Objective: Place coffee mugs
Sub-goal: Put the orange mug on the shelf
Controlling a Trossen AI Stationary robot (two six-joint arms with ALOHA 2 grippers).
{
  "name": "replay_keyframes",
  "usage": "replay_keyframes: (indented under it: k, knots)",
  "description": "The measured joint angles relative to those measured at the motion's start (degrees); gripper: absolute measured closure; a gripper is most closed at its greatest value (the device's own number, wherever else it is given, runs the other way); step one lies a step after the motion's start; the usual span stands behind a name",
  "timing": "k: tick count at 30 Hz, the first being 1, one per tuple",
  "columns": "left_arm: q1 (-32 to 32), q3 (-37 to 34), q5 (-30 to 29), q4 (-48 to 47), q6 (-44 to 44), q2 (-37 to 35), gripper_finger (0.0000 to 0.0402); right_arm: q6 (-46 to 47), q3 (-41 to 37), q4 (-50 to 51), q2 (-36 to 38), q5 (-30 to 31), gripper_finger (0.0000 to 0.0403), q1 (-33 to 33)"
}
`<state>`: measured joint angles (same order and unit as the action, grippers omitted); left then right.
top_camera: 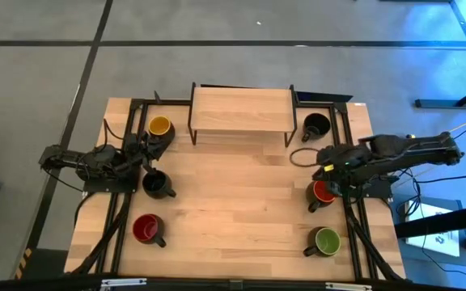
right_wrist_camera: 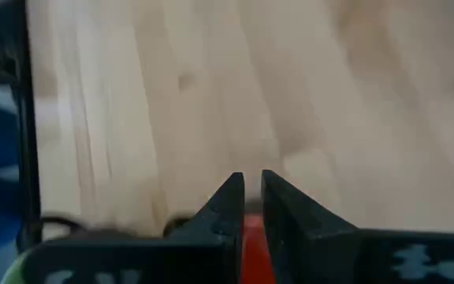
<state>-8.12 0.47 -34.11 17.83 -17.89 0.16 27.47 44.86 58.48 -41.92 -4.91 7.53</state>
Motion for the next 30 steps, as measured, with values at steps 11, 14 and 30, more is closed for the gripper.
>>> replay_keyframes:
  k: [11, 14, 30]
  knots:
    - [0.0, 0.0, 0.1, -3.8, 0.0, 0.0, 0.0383, 7.6, 2.8, 14.0, -8.8, -0.7, 0.0368, 0.0]
    - [0.0, 0.0, 0.1, -3.8, 0.0, 0.0, 0.0383, 8.9, 2.8, 14.6, -9.6, -0.1, 0.0364, -0.1]
    - [0.0, 0.0, 0.1, -3.7, 0.0, 0.0, 0.0383, 8.3, 2.5, 19.8, -12.2, 5.4, 0.0161, 0.0]
